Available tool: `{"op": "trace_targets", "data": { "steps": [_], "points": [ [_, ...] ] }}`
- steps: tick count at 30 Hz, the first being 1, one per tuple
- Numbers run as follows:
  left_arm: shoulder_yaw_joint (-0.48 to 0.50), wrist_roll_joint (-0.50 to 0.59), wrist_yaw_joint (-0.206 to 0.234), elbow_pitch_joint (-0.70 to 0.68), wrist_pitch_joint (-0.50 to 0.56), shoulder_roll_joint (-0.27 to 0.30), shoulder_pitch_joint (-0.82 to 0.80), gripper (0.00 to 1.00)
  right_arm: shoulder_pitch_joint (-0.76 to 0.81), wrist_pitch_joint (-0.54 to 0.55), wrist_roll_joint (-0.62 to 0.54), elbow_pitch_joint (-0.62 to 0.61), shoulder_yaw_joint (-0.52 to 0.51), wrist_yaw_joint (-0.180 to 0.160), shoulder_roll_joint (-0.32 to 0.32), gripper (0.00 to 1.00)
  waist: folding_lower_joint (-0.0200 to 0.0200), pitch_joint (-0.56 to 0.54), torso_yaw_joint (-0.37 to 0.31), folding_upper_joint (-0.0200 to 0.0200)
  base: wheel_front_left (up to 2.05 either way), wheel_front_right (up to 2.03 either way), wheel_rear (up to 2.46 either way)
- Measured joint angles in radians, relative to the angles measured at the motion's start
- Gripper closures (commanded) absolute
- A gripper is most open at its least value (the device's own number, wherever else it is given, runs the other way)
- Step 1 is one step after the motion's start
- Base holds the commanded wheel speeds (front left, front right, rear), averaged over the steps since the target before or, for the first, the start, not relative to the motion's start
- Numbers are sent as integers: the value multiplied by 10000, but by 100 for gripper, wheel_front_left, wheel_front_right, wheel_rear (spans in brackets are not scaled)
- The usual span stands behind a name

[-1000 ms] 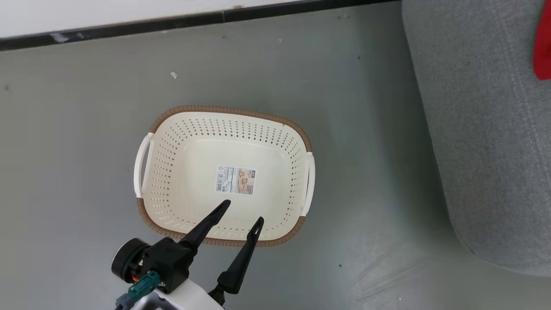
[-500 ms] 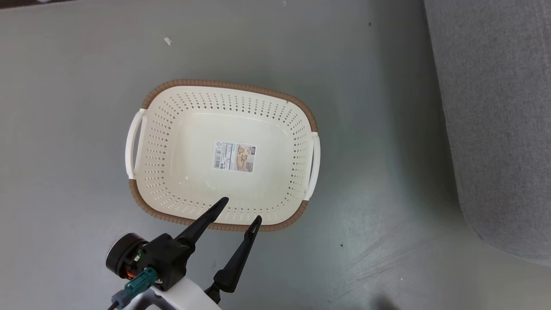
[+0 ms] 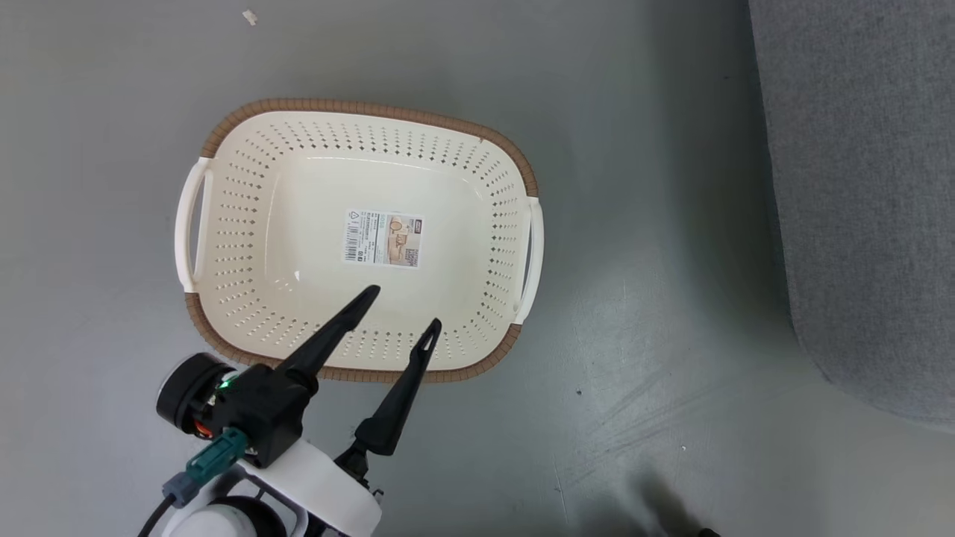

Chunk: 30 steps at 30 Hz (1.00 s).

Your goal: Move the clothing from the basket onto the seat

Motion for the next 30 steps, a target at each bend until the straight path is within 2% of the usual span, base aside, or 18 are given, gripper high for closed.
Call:
{"op": "trace_targets", "data": {
  "steps": [1,2,3,4,5,6,7,14,20,30],
  "points": [
    [113,52,2,-21,-56,4,-132,0,73,-157,6,140,-63,0,-8,88,0,84,-92,0,0,0,0],
    [167,52,4,-23,-82,4,-162,0,109,-240,31,196,-67,0,-10,85,0,119,-141,0,0,0,0],
    [211,52,4,-21,-100,13,-184,0,132,-309,46,270,-61,0,-10,73,0,149,-192,0,0,0,0],
    [247,54,6,-15,-127,29,-210,0,133,-399,54,366,-58,0,-4,73,0,174,-247,0,0,0,0],
    [270,56,4,2,-138,48,-239,0,134,-491,79,437,-52,0,2,60,0,191,-299,0,0,0,0],
    [280,56,4,35,-178,54,-272,0,137,-610,94,479,-52,0,0,52,0,200,-351,0,0,0,0],
    [274,56,4,67,-217,44,-304,0,139,-721,125,508,-52,0,-13,0,0,197,-395,0,0,0,0],
    [249,31,-54,311,-439,-84,-520,0,187,-1003,408,616,435,0,-249,0,0,3,-536,0,0,0,0],
    [270,-59,-86,635,-629,-169,-563,0,553,-1166,692,456,1262,0,-257,0,0,-280,-621,0,0,0,0],
    [389,-219,-102,1189,-934,-316,-615,0,1600,-1262,1248,-178,2483,0,6,0,0,-869,-735,0,0,0,0]
  ]
}}
